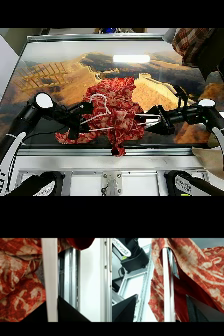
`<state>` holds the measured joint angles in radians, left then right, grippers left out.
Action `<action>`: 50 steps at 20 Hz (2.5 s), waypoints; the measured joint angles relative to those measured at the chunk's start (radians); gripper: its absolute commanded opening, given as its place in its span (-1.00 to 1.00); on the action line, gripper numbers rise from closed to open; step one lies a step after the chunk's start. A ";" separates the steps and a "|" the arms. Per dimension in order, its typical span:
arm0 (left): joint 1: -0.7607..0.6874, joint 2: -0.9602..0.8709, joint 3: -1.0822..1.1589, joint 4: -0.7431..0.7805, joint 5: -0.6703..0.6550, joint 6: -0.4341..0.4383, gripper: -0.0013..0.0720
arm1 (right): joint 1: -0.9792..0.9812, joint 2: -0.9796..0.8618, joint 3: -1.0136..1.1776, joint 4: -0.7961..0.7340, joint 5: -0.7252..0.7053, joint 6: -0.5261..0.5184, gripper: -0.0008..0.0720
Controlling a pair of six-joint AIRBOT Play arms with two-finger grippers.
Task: Fold the clothes and pants, and hang the long-sleeved shirts on hangers.
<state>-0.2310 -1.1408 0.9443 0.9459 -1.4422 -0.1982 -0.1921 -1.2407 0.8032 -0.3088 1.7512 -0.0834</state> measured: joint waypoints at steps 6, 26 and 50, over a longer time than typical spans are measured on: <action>0.000 0.000 0.000 -0.002 0.002 0.000 -0.91 | 0.000 0.000 0.000 0.000 0.002 0.000 0.82; -0.001 0.000 0.000 -0.005 0.000 0.001 -0.91 | 0.000 0.000 0.000 0.000 -0.002 -0.002 -0.94; 0.089 0.003 0.001 -0.002 0.041 -0.282 0.09 | 0.001 0.002 -0.001 0.017 -0.002 -0.060 -0.95</action>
<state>-0.1417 -1.1381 0.9455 0.9436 -1.4010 -0.4797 -0.1913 -1.2385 0.8021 -0.2916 1.7496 -0.1429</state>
